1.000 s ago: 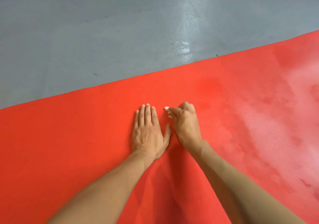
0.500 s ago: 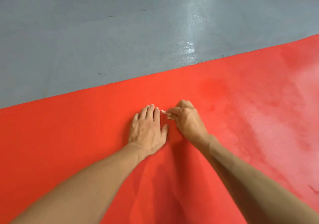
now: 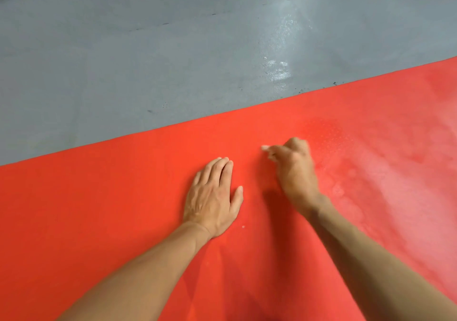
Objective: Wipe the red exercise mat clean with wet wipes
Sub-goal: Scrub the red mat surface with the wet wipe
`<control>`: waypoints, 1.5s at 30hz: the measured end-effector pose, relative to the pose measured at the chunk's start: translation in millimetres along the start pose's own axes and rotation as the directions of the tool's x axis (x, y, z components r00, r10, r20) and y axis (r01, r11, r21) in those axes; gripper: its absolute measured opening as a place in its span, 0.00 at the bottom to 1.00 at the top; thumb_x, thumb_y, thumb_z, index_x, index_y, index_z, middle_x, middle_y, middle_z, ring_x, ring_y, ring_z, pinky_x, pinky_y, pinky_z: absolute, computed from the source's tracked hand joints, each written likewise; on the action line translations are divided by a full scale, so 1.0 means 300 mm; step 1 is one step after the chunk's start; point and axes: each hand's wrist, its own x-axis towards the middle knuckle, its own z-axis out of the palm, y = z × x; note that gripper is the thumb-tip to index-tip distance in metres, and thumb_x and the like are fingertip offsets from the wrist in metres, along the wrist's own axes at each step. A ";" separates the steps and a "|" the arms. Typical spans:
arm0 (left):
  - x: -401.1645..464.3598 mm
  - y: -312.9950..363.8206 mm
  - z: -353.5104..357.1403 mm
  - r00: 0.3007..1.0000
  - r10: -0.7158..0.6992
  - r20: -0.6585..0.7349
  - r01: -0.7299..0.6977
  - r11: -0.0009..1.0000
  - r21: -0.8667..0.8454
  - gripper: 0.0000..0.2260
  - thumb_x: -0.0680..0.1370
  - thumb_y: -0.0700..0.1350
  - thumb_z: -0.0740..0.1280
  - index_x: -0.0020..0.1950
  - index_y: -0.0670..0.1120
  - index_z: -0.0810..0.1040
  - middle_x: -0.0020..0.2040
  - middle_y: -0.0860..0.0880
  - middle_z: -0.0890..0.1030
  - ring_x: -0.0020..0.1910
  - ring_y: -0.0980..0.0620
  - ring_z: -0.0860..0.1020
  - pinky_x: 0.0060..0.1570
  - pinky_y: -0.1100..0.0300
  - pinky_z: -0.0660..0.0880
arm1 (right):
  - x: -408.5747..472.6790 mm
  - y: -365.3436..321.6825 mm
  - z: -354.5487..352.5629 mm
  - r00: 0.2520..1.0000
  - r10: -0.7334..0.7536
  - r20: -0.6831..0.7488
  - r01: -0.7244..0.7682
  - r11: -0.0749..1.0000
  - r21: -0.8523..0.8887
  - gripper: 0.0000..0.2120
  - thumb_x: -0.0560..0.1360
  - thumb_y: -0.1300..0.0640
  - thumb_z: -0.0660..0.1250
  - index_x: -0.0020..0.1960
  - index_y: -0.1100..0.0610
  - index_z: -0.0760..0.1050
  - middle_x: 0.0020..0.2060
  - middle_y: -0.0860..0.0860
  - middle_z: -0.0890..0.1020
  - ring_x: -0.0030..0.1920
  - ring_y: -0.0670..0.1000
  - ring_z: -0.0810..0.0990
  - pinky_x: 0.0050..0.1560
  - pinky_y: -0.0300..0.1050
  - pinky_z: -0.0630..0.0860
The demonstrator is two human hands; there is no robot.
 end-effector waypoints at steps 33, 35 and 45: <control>0.138 0.055 0.019 0.996 -0.087 0.011 0.087 0.996 -0.004 0.29 0.82 0.58 0.56 0.81 0.47 0.68 0.80 0.47 0.68 0.83 0.45 0.59 0.80 0.42 0.57 | 0.112 -0.009 0.018 0.870 -0.402 0.287 0.382 0.916 0.125 0.18 0.86 0.51 0.57 0.59 0.57 0.83 0.45 0.51 0.77 0.47 0.53 0.73 0.49 0.44 0.75; 0.139 0.059 0.015 0.996 -0.092 0.018 0.092 0.996 0.003 0.29 0.82 0.58 0.56 0.81 0.47 0.68 0.81 0.47 0.68 0.83 0.45 0.59 0.80 0.42 0.57 | 0.217 0.069 -0.006 0.894 -0.383 0.232 0.389 0.921 0.019 0.11 0.84 0.56 0.63 0.56 0.57 0.84 0.45 0.51 0.79 0.47 0.55 0.76 0.50 0.43 0.72; 0.140 0.057 0.013 0.995 -0.096 0.022 0.095 0.995 0.011 0.29 0.82 0.59 0.56 0.81 0.47 0.68 0.80 0.47 0.68 0.83 0.45 0.59 0.80 0.42 0.57 | 0.165 0.044 0.005 0.860 -0.411 0.302 0.421 0.906 0.034 0.19 0.85 0.51 0.56 0.66 0.57 0.80 0.47 0.52 0.77 0.48 0.55 0.75 0.49 0.50 0.76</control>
